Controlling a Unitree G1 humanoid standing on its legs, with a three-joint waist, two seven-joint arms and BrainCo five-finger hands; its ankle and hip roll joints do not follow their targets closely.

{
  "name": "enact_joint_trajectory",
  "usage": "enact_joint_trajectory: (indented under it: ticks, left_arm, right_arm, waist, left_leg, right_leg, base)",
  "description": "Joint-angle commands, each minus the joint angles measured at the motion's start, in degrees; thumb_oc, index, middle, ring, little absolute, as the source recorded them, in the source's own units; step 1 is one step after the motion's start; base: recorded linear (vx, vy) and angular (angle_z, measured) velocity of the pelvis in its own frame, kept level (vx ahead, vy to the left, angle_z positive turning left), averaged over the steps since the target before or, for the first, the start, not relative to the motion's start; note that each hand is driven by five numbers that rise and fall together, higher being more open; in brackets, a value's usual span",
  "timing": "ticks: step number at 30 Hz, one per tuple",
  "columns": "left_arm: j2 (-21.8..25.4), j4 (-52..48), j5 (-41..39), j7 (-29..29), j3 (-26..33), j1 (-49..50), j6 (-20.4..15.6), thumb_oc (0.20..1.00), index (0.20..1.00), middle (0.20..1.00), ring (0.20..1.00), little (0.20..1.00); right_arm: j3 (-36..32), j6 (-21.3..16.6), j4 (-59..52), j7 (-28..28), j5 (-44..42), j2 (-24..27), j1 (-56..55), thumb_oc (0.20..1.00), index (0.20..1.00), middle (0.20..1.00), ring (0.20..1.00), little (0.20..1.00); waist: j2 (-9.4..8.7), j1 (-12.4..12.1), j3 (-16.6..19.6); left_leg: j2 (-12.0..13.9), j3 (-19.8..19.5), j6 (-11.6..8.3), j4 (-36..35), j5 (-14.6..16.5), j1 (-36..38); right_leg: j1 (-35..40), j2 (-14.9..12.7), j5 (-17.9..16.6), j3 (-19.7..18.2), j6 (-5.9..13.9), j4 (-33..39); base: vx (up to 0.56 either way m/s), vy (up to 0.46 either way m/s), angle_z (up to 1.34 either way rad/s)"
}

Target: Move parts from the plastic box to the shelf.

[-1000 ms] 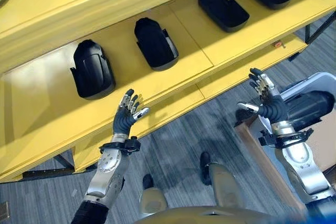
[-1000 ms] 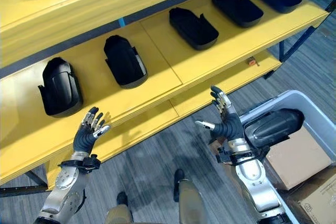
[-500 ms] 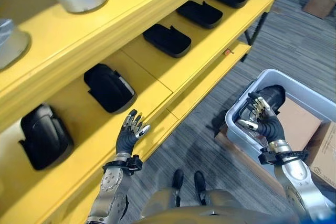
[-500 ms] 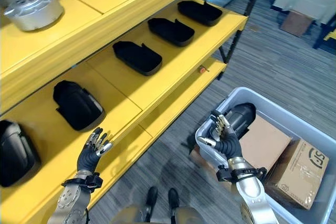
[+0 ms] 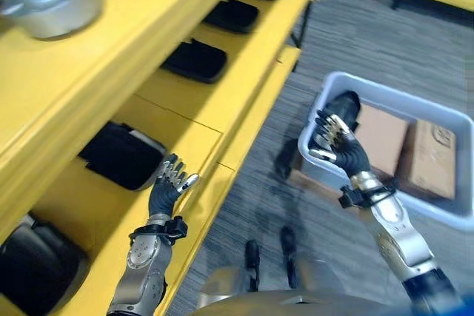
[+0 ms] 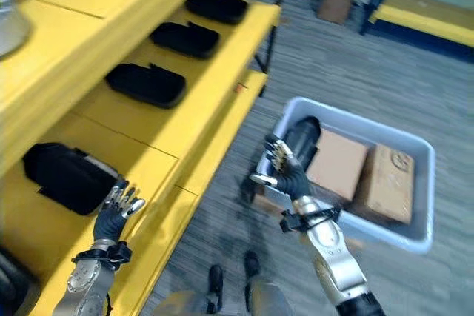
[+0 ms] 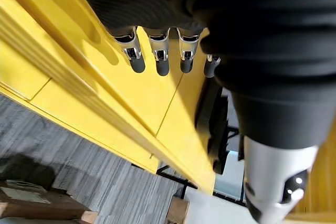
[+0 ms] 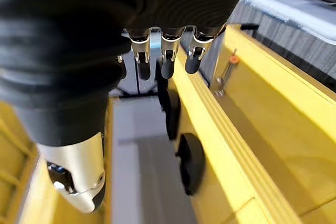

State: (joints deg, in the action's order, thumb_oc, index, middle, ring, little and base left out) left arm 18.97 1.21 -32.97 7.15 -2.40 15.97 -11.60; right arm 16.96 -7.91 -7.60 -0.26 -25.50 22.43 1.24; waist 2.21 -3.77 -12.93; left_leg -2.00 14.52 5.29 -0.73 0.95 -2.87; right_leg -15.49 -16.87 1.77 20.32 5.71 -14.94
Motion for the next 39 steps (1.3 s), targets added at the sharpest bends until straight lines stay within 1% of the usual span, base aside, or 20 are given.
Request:
enact_joint_trajectory:
  ticks: [1,3,6,9,16,17,18,19,20,21,22,23,25,27,28,29,31,33,34,39]
  left_arm:
    - [1.78,-3.97,-0.04,-0.15,3.22,2.98,-1.99,1.000,1.000,1.000,1.000,1.000]
    - [1.35,-3.72,0.30,-0.48,3.03,3.35,-1.80,1.000,1.000,1.000,1.000,1.000]
    - [0.53,-3.05,1.89,-0.39,1.74,2.30,-1.32,1.000,1.000,1.000,1.000,1.000]
    - [-0.33,-2.46,2.48,-0.49,1.02,1.17,-0.87,1.000,1.000,1.000,1.000,1.000]
    - [-0.54,-2.03,3.05,-1.66,0.26,0.74,0.11,1.000,1.000,1.000,1.000,1.000]
    - [-0.58,-1.97,3.08,-1.66,0.39,0.52,0.11,1.000,1.000,1.000,1.000,1.000]
    - [-0.76,-1.95,3.04,-1.67,0.59,0.22,0.00,1.000,1.000,1.000,1.000,1.000]
    - [-0.91,-2.20,2.77,-1.44,1.02,0.40,-0.13,1.000,1.000,1.000,1.000,1.000]
    - [-0.96,-2.47,2.66,-1.36,0.93,0.41,-0.29,1.000,1.000,1.000,1.000,1.000]
    - [-0.96,-2.47,2.66,-1.36,0.93,0.41,-0.29,1.000,1.000,1.000,1.000,1.000]
    - [-1.61,-2.68,2.22,-1.14,1.30,0.84,-0.27,1.000,1.000,1.000,1.000,1.000]
    - [-1.51,-2.60,1.96,-1.09,1.61,1.15,-0.24,1.000,1.000,1.000,1.000,1.000]
    - [-1.38,-2.49,1.56,-0.40,1.72,1.33,-0.66,1.000,1.000,1.000,1.000,1.000]
    - [-1.77,-1.59,2.09,-0.04,1.82,1.32,-0.91,1.000,1.000,1.000,1.000,1.000]
    - [-2.96,-1.07,1.85,-0.66,2.07,2.26,-1.62,1.000,1.000,1.000,1.000,1.000]
    - [-3.23,-0.86,1.55,-1.21,2.25,2.58,-1.50,1.000,1.000,1.000,1.000,1.000]
    - [-2.96,-1.03,1.23,-1.68,2.13,2.48,-1.61,1.000,1.000,1.000,1.000,1.000]
    - [-2.56,-1.02,1.38,-1.82,2.29,2.57,-1.57,1.000,1.000,1.000,1.000,1.000]
    - [-1.50,-1.39,1.68,-1.97,3.21,2.91,-1.56,1.000,1.000,1.000,1.000,1.000]
    - [0.44,-1.20,1.69,-1.14,3.96,2.67,-1.54,1.000,1.000,1.000,1.000,1.000]
  right_arm:
    - [-1.63,-0.91,-2.09,0.33,1.47,0.30,-0.22,1.000,1.000,1.000,1.000,1.000]
    - [-2.10,-0.50,-2.44,0.21,1.35,0.17,-1.00,1.000,1.000,1.000,1.000,1.000]
    - [-3.44,-0.39,-3.30,0.11,1.23,0.18,-2.94,1.000,1.000,1.000,1.000,1.000]
    - [-6.52,-0.62,-4.55,-0.07,0.44,1.36,-5.76,1.000,1.000,1.000,1.000,1.000]
    - [-10.22,-0.81,-4.52,-0.50,-0.08,2.13,-9.01,1.000,1.000,1.000,1.000,1.000]
    - [-10.32,-0.90,-4.63,-0.33,-0.35,2.22,-9.19,1.000,1.000,1.000,1.000,1.000]
    - [-10.20,-1.05,-4.66,-0.11,-0.95,2.60,-9.19,1.000,1.000,1.000,1.000,1.000]
    - [-9.81,-1.18,-4.27,-0.11,-1.42,2.65,-9.15,1.000,1.000,1.000,1.000,1.000]
    - [-9.67,-1.29,-4.27,-0.06,-1.49,3.01,-8.95,1.000,1.000,1.000,1.000,1.000]
    - [-9.67,-1.29,-4.27,-0.06,-1.49,3.01,-8.95,1.000,1.000,1.000,1.000,1.000]
    - [-10.14,-1.11,-4.25,0.04,-1.16,3.37,-9.02,1.000,1.000,1.000,1.000,1.000]
    - [-10.48,-1.27,-4.11,-0.12,-1.04,3.56,-9.00,1.000,1.000,1.000,1.000,1.000]
    - [-11.09,-1.86,-3.63,-1.19,-0.28,3.77,-9.07,1.000,1.000,1.000,1.000,1.000]
    - [-11.66,-2.10,-2.40,-1.90,0.87,3.89,-9.24,1.000,1.000,1.000,1.000,1.000]
    - [-12.21,-1.85,-2.02,-0.99,1.59,3.82,-10.59,1.000,1.000,1.000,1.000,1.000]
    - [-12.04,-1.36,-1.84,-0.56,2.55,3.45,-10.80,1.000,1.000,1.000,1.000,1.000]
    - [-12.59,-1.31,-1.74,-0.13,2.49,2.67,-12.02,1.000,1.000,1.000,1.000,1.000]
    - [-12.45,-0.92,-1.79,0.13,2.40,2.32,-12.04,1.000,1.000,1.000,1.000,1.000]
    - [-12.34,-0.43,-2.98,1.49,1.61,1.33,-12.96,1.000,1.000,1.000,1.000,1.000]
    - [-11.05,0.38,-2.78,2.65,0.54,0.06,-13.93,1.000,1.000,1.000,1.000,1.000]
  waist:
    - [-0.80,-1.04,0.48]
    - [-1.71,-0.22,0.07]
    - [-3.32,1.08,0.81]
    - [-4.19,3.08,2.42]
    - [-3.41,5.21,3.65]
    - [-3.38,5.35,3.53]
    - [-3.60,5.40,2.76]
    - [-4.58,4.14,0.84]
    - [-5.25,3.39,-0.46]
    - [-5.25,3.39,-0.46]
    - [-6.86,2.44,-1.62]
    - [-6.96,2.40,-1.54]
    - [-6.60,2.21,-1.39]
    - [-5.07,1.40,-1.29]
    - [-3.69,1.30,-0.43]
    - [-3.15,1.54,0.57]
    - [-3.03,1.60,1.02]
    - [-3.18,1.49,0.92]
    - [-3.86,2.11,1.00]
    - [-5.71,2.49,1.40]
  left_leg:
    - [1.37,-7.58,-2.42,2.24,3.08,1.37]
    - [0.96,-7.36,-2.64,2.00,3.67,2.53]
    - [0.53,-7.77,-3.44,0.92,3.88,3.03]
    - [3.75,-8.43,-5.72,0.57,3.36,4.50]
    - [8.50,-8.18,-9.28,1.39,0.01,5.31]
    - [9.06,-8.12,-9.64,3.84,-0.21,4.68]
    - [10.27,-8.32,-10.35,12.05,-2.09,1.90]
    - [9.61,-11.48,-10.37,26.83,-6.05,-3.73]
    - [7.43,-14.22,-10.02,33.38,-7.00,-7.42]
    - [7.43,-14.22,-10.02,33.38,-7.00,-7.42]
    - [6.56,-16.94,-8.23,30.84,-4.23,-13.87]
    - [8.88,-16.98,-8.26,26.23,-4.15,-13.80]
    - [14.25,-16.17,-9.48,8.22,-9.30,-12.36]
    - [15.39,-18.28,-11.62,-1.09,-13.67,-11.55]
    - [15.72,-18.43,-12.16,-0.86,-11.36,-8.19]
    - [16.01,-17.33,-12.76,-2.62,-11.15,-6.70]
    - [15.17,-14.65,-12.31,-1.13,-9.65,-5.03]
    - [14.42,-14.40,-11.95,-0.70,-8.97,-4.21]
    - [12.89,-12.71,-10.65,0.42,-6.43,-3.11]
    - [11.12,-9.57,-9.30,2.35,-3.44,-2.56]
  right_leg:
    - [5.18,1.43,-7.97,-3.02,3.05,9.77]
    - [4.73,0.90,-10.94,-4.51,4.36,12.64]
    - [7.54,2.44,-11.80,-5.32,4.82,16.94]
    - [9.61,5.11,-9.00,-3.68,3.23,16.47]
    - [11.67,9.46,-4.94,-3.59,0.64,17.43]
    - [11.83,9.89,-4.24,-3.63,0.08,17.14]
    - [12.62,11.12,-3.03,-4.07,-1.47,16.91]
    - [14.09,12.54,-2.20,-5.42,-3.43,17.30]
    - [14.26,12.42,-2.46,-5.83,-3.98,17.49]
    - [14.26,12.42,-2.46,-5.83,-3.98,17.49]
    - [14.77,11.76,-2.45,-7.19,-3.06,18.85]
    - [15.15,11.71,-2.14,-7.85,-2.50,19.06]
    - [14.79,11.03,-1.27,-9.01,-1.38,18.29]
    - [15.67,10.79,-0.53,-10.32,-0.52,18.53]
    - [16.40,10.19,-0.19,-12.18,0.27,18.40]
    - [16.24,10.43,-0.79,-13.00,0.39,18.81]
    - [17.25,8.54,-1.71,-13.47,1.59,19.06]
    - [17.66,7.77,-2.09,-13.83,2.09,18.93]
    - [18.03,5.59,-2.89,-15.26,3.25,18.09]
    - [16.90,2.86,-4.03,-16.96,5.08,17.75]
  base:
    - [0.07,-0.083,-0.99]
    - [0.08,-0.124,-0.44]
    - [0.08,-0.158,0.35]
    - [0.23,-0.298,0.17]
    - [0.13,-0.189,-0.05]
    - [0.08,-0.206,0.06]
    - [0.09,-0.313,0.07]
    - [0.03,-0.302,-0.26]
    - [0.00,-0.189,-0.70]
    - [0.02,-0.074,-0.73]
    - [0.13,-0.002,-0.58]
    - [0.21,0.077,-0.14]
    - [0.21,0.235,-0.76]
    - [0.22,0.353,-0.74]
    - [0.25,0.420,-0.09]
    - [0.24,0.423,-0.42]
    - [0.23,0.325,-1.42]
    - [0.17,0.264,-0.68]
    - [0.13,0.287,-0.27]
    - [0.08,0.208,-0.39]
